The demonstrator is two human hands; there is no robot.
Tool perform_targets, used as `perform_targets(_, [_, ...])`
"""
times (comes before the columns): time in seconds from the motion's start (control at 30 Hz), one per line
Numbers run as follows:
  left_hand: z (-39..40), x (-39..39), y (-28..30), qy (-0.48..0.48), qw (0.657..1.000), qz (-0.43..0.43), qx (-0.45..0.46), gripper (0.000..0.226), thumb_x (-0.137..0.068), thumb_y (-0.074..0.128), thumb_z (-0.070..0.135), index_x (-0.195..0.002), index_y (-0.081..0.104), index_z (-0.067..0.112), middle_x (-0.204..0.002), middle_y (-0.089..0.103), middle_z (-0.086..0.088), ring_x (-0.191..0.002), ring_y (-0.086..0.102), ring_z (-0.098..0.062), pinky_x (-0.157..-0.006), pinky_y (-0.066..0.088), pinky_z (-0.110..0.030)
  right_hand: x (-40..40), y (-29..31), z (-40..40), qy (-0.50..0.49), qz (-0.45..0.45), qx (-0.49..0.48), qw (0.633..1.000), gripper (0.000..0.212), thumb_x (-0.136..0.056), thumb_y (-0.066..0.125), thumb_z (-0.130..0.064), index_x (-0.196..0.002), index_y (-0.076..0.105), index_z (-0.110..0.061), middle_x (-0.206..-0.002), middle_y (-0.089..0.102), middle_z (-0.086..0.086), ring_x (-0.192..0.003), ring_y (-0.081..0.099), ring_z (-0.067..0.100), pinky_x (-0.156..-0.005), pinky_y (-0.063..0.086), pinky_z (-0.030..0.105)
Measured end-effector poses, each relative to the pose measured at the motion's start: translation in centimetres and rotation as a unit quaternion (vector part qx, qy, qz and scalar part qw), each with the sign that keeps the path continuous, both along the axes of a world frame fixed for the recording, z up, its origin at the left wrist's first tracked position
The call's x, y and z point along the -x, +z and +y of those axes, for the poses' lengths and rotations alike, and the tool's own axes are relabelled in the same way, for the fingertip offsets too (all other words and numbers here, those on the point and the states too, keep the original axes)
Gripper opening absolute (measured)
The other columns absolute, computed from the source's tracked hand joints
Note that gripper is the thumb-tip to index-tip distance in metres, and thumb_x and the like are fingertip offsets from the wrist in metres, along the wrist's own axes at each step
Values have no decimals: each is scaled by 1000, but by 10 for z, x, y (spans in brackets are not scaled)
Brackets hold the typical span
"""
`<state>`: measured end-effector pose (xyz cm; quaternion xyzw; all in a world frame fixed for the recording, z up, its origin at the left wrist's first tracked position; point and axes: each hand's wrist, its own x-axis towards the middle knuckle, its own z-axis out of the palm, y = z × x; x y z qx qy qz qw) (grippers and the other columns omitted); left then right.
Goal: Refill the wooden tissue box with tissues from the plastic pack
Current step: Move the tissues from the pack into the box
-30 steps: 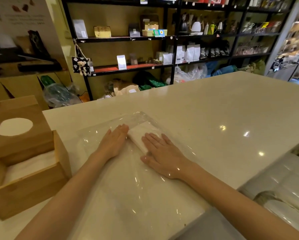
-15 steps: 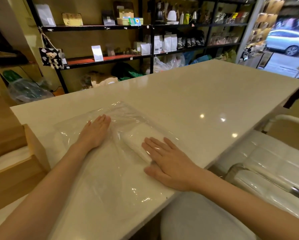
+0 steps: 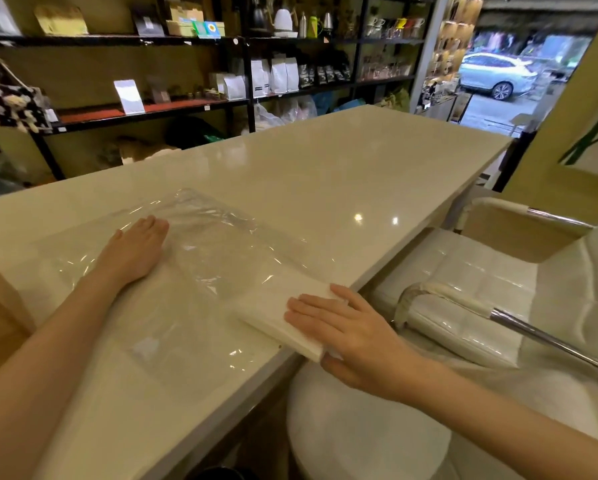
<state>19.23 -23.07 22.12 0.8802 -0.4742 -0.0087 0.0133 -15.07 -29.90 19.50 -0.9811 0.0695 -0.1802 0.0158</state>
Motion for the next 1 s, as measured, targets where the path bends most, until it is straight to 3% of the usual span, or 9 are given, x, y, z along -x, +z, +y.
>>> perform_targets(0.13, [-2,-6,-3,6,999,34,10,44,-98,18,13,-140,25,4,-156,11,-14,-143,13,-26,-113,12,-47,3,3,0,8,-80,11,997,45,-78,62,-15,-121,50,-22,-120,67,-2,-116,53,8,-104,33,37])
perform_targets(0.27, [-4,-13,-7,27,995,80,62,48,-99,14,28,-143,23,12,-156,14,-8,-143,15,-23,-115,7,-44,11,40,2,8,-136,-158,978,36,-78,60,-23,-113,54,-25,-106,70,-10,-98,60,5,-96,40,29])
perform_targets(0.33, [-2,-13,-8,41,989,81,115,51,-98,12,33,-142,28,14,-155,21,-6,-142,20,-23,-115,7,-44,12,67,4,-35,-190,-298,935,29,-76,60,-27,-105,61,-31,-93,67,-23,-90,59,-2,-83,45,15])
perform_targets(0.43, [4,-3,0,14,979,44,200,46,-98,23,30,-135,42,11,-148,35,-11,-137,32,-29,-114,18,-45,7,95,-9,-70,-278,-460,841,28,-76,66,-7,-85,66,-33,-76,72,-23,-78,65,-5,-66,50,10])
perform_targets(0.57, [10,38,42,-55,952,-12,301,31,-92,44,26,-106,65,9,-113,67,-13,-96,62,-32,-86,46,-41,-24,120,-32,-95,-309,-542,776,25,-76,62,3,-75,70,-20,-74,72,-6,-75,67,10,-73,55,24])
perform_targets(0.63, [21,69,75,-84,929,97,347,31,-89,45,27,-79,69,9,-78,72,-7,-73,64,-21,-68,49,-31,-47,123,-39,-105,-303,-564,761,19,-75,63,2,-72,71,-16,-75,70,-1,-76,65,16,-80,52,34])
perform_targets(0.7, [39,101,102,-111,891,309,315,34,-90,47,24,-68,70,13,-65,72,-5,-63,66,-12,-59,51,-22,-70,122,-41,-97,-295,-586,748,19,-74,63,1,-69,71,-15,-71,69,-2,-73,63,17,-77,51,34])
perform_targets(0.83, [77,118,105,-31,747,624,226,47,-74,45,41,-91,71,6,-93,75,-11,-85,72,-23,-66,58,-25,-113,122,-24,-33,-266,-604,750,16,-74,62,1,-72,69,-13,-74,67,1,-70,62,13,-71,50,28])
perform_targets(1.0, [121,88,96,165,562,749,311,57,-86,35,46,-109,59,0,-112,68,-21,-101,67,-31,-82,54,-35,-162,119,14,103,-182,-609,765,26,-75,62,3,-77,70,-22,-72,72,-12,-71,65,2,-61,52,13])
